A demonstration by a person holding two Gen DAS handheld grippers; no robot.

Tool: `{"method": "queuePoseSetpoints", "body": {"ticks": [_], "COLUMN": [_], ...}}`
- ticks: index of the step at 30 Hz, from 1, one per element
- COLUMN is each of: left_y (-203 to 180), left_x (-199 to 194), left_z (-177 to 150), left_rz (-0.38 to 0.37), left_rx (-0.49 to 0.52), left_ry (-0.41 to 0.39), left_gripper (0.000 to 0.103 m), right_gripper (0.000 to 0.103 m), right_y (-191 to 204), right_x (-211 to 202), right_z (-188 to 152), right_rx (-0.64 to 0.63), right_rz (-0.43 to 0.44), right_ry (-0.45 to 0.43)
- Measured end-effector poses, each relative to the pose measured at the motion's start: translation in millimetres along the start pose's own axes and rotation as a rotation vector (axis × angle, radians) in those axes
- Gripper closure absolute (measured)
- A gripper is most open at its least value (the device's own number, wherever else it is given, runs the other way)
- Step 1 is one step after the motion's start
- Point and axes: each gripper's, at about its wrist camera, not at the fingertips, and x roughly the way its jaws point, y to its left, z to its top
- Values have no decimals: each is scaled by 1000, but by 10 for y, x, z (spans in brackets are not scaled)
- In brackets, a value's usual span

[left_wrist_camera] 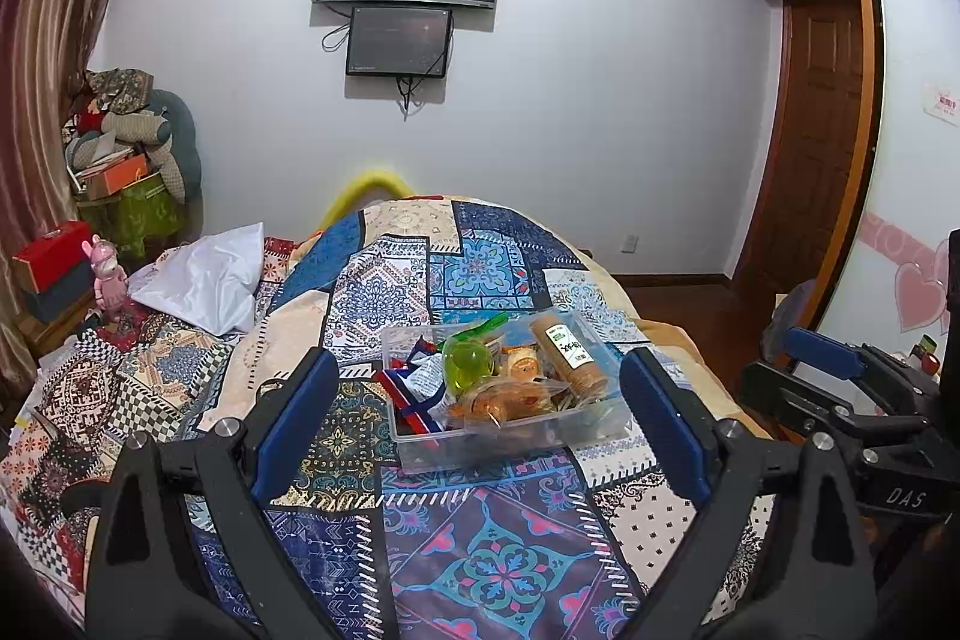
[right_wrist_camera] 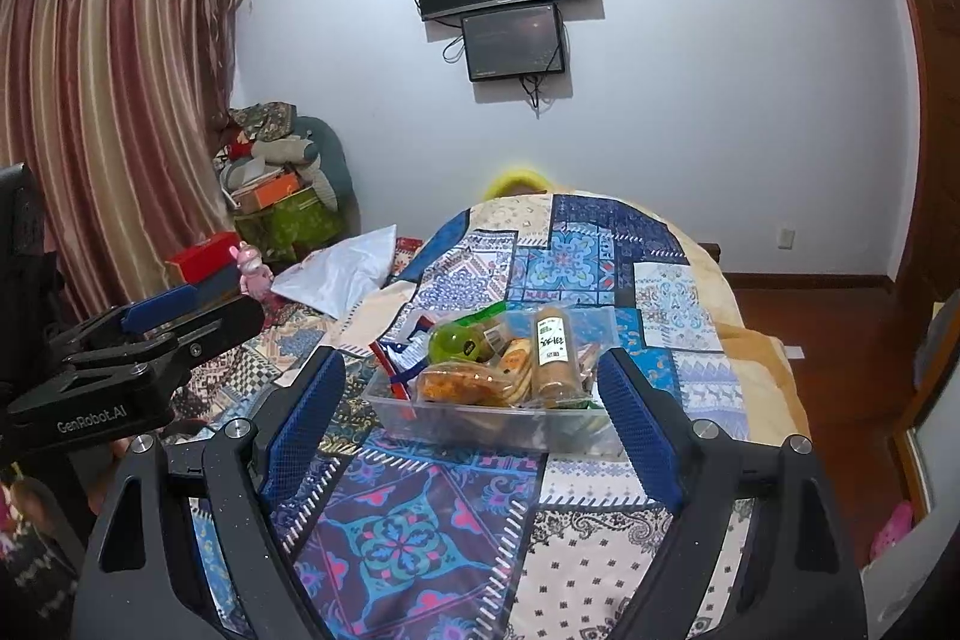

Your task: Organize snacks

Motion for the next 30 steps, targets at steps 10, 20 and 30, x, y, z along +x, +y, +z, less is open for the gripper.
{"method": "queuePoseSetpoints", "body": {"ticks": [10, 20, 30], "left_y": [-8, -32, -26], "left_x": [-2, 3, -11], "left_z": [9, 28, 14], "left_rz": [-1, -3, -9], "left_rx": [2, 11, 6], "left_ry": [-3, -1, -9], "left_gripper": [7, 7, 2], "right_gripper": [19, 19, 19], "right_y": [1, 12, 20], "right_x": [-3, -20, -31], "right_z": [9, 41, 55], "right_rx": [-1, -2, -4], "right_rz": [-1, -2, -3], "right_ry": [-1, -7, -9]}}
